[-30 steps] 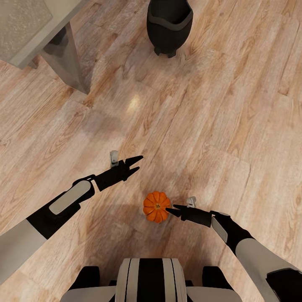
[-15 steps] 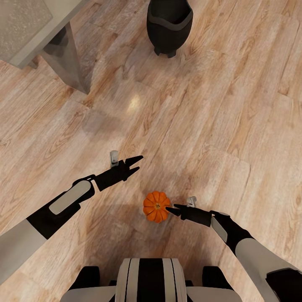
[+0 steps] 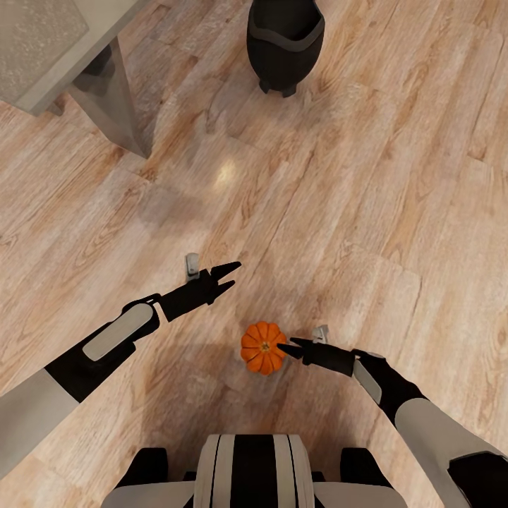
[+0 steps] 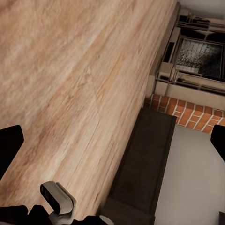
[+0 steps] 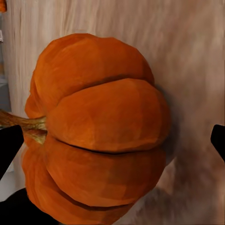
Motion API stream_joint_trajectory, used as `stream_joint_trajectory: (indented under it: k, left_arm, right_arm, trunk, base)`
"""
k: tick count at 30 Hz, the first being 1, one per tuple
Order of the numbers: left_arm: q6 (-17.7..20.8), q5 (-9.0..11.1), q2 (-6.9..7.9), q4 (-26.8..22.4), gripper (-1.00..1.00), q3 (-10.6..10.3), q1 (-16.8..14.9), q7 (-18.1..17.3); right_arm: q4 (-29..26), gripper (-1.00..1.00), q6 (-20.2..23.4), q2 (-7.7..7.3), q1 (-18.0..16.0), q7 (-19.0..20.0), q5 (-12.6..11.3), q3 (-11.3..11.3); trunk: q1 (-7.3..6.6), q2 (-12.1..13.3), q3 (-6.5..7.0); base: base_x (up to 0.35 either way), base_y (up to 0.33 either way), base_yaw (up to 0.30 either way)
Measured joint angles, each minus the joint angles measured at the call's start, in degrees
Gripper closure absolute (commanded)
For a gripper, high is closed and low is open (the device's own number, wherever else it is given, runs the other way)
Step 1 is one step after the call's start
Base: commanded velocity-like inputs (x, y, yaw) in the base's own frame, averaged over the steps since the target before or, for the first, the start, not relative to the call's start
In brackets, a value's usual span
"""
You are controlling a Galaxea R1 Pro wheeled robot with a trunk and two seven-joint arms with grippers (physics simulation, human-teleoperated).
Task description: Place each of the two pumpkins and all three candles from the living room inside a cabinet in the living room (use any cabinet), then make sure every cabinet is closed, and position the cauldron so it is next to a table in the living room.
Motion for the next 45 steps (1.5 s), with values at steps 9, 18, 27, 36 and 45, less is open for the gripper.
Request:
stream_joint_trajectory:
  k: [9, 18, 27, 36, 45]
  left_arm:
    - [0.0, 0.0, 0.02, 0.0, -1.0, 0.0, 0.0, 0.0]
    - [0.0, 0.0, 0.0, 0.0, -1.0, 0.0, 0.0, 0.0]
    - [0.0, 0.0, 0.0, 0.0, -1.0, 0.0, 0.0, 0.0]
    - [0.0, 0.0, 0.04, 0.0, -1.0, 0.0, 0.0, 0.0]
    - [0.0, 0.0, 0.04, 0.0, -1.0, 0.0, 0.0, 0.0]
  right_arm:
    - [-0.3, -1.0, 0.1, 0.01, 0.0, 0.0, 0.0, 0.0]
    - [-0.2, -1.0, 0.0, 0.01, 0.0, -0.4, 0.0, 0.0]
    - [0.2, -1.0, -0.1, 0.01, 0.0, -0.7, -0.1, 0.0]
    - [0.5, -1.0, -0.1, 0.0, 0.0, -2.4, -0.4, -0.1]
    - [0.5, -1.0, -0.2, 0.01, 0.0, -2.8, -0.7, -0.1]
  trunk:
    - [0.0, 0.0, 0.0]
    - [0.0, 0.0, 0.0]
    - [0.0, 0.0, 0.0]
    - [-0.01, 0.0, 0.0]
    - [-0.01, 0.0, 0.01]
  base:
    - [0.0, 0.074, 0.0]
    - [0.0, 0.002, 0.0]
    - [0.0, 0.035, 0.0]
    - [0.0, 0.052, 0.0]
    - [0.0, 0.0, 0.0]
